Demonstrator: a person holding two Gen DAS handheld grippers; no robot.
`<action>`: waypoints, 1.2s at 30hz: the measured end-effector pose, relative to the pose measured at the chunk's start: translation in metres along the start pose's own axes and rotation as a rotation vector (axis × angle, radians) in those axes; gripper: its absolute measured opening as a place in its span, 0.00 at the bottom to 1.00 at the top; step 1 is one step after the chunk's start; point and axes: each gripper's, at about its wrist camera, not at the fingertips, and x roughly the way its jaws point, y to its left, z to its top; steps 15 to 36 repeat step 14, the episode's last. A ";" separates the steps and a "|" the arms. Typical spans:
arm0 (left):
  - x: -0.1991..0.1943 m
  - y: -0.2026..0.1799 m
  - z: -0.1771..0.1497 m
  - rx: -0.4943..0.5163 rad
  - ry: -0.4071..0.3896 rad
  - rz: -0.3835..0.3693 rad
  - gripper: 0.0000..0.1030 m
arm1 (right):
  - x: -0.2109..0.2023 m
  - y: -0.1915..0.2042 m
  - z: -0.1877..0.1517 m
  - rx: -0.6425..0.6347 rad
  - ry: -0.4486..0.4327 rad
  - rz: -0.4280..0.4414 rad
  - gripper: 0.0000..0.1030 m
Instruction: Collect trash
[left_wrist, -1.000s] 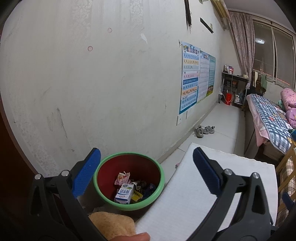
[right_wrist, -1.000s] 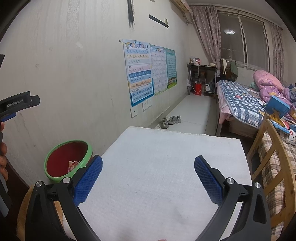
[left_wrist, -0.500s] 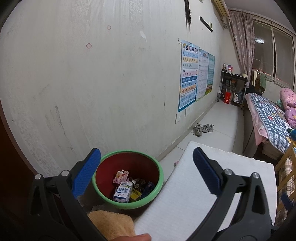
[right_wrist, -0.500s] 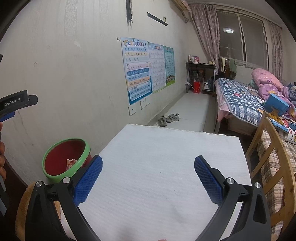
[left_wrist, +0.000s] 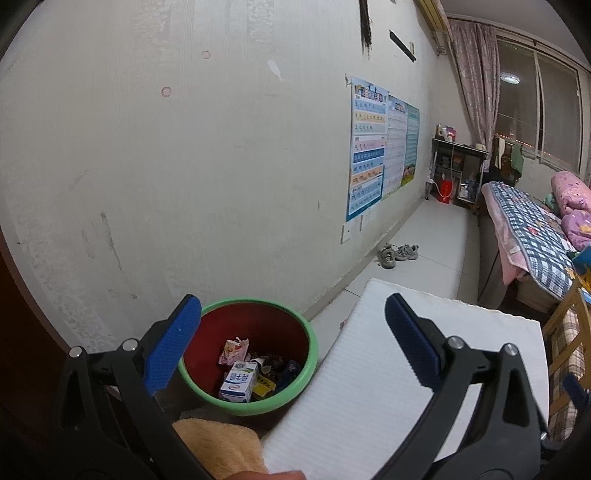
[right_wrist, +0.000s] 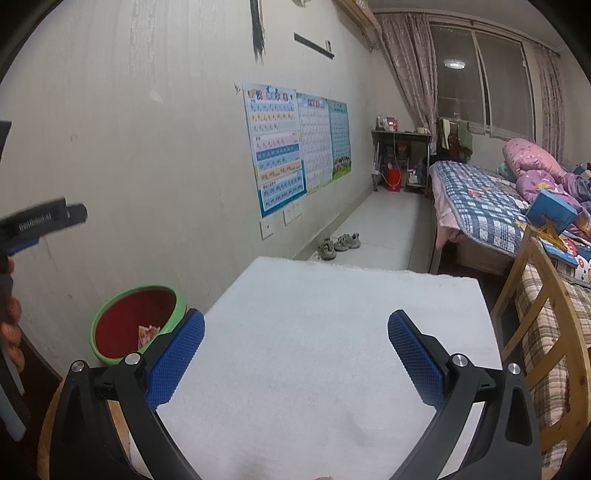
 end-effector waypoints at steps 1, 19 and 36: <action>0.000 -0.001 -0.001 0.005 -0.001 -0.003 0.95 | -0.001 -0.001 0.002 0.004 -0.004 -0.002 0.93; 0.020 -0.007 -0.015 0.021 0.100 -0.063 0.95 | 0.017 -0.014 -0.009 0.021 0.067 -0.040 0.93; 0.020 -0.007 -0.015 0.021 0.100 -0.063 0.95 | 0.017 -0.014 -0.009 0.021 0.067 -0.040 0.93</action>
